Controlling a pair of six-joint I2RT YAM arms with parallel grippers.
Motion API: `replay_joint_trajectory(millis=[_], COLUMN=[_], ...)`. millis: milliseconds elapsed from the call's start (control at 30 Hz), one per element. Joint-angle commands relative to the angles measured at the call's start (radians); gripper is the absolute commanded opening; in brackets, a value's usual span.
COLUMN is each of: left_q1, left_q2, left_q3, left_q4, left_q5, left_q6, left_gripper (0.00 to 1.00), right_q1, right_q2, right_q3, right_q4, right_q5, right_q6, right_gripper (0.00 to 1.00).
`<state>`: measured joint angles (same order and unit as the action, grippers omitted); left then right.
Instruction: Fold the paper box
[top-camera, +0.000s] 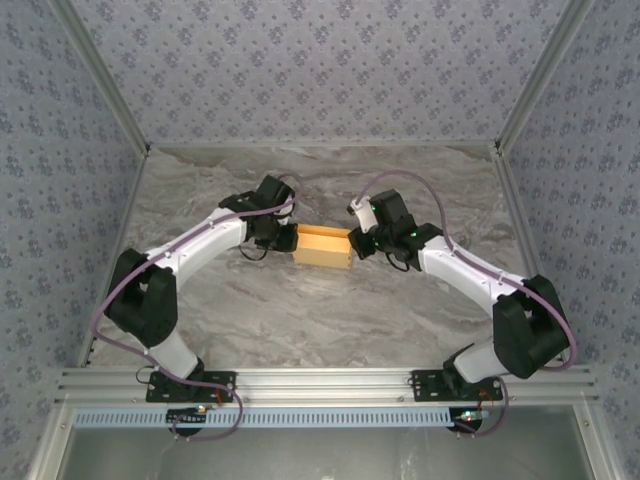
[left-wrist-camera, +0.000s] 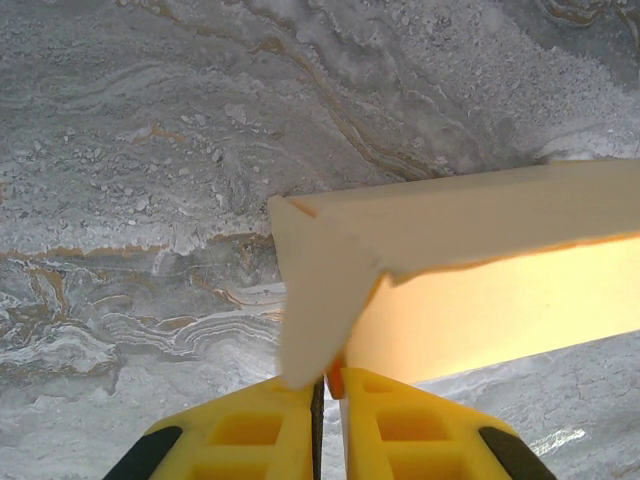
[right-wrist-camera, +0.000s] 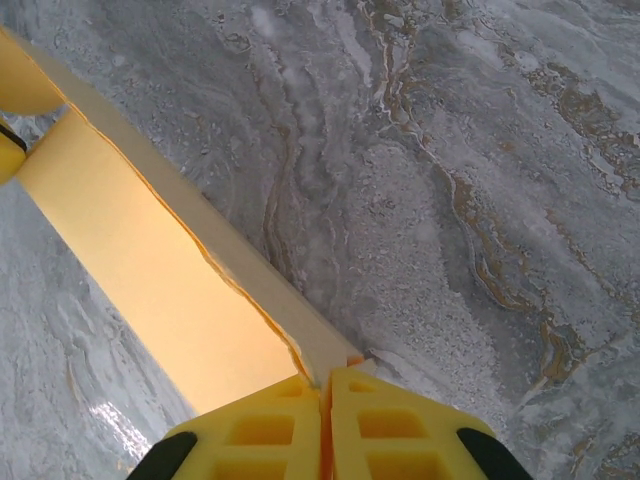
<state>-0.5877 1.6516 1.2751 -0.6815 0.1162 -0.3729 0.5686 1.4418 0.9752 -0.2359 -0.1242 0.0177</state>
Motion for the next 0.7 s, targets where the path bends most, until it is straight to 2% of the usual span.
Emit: replay_joint_trajectory(millis=[0, 267, 367, 667], left_q1=[-0.004, -0.005, -0.005, -0.004], left_q2=[0.020, 0.023, 0.026, 0.031], left_q3=[0.032, 0.029, 0.030, 0.029], left_q4=[-0.024, -0.012, -0.010, -0.006], left_q5=[0.004, 0.015, 0.016, 0.020], left_q6=[-0.024, -0.049, -0.055, -0.064], left_gripper=[0.14, 0.13, 0.13, 0.13], right_q1=[0.041, 0.128, 0.148, 0.203], right_q2=[0.015, 0.015, 0.015, 0.010], right_q3=[0.052, 0.062, 0.063, 0.012], right_q4=[-0.028, -0.045, -0.048, 0.013], right_q5=[0.059, 0.205, 0.260, 0.442], right_q6=[0.119, 0.235, 0.330, 0.507], right_gripper=[0.10, 0.12, 0.18, 0.18])
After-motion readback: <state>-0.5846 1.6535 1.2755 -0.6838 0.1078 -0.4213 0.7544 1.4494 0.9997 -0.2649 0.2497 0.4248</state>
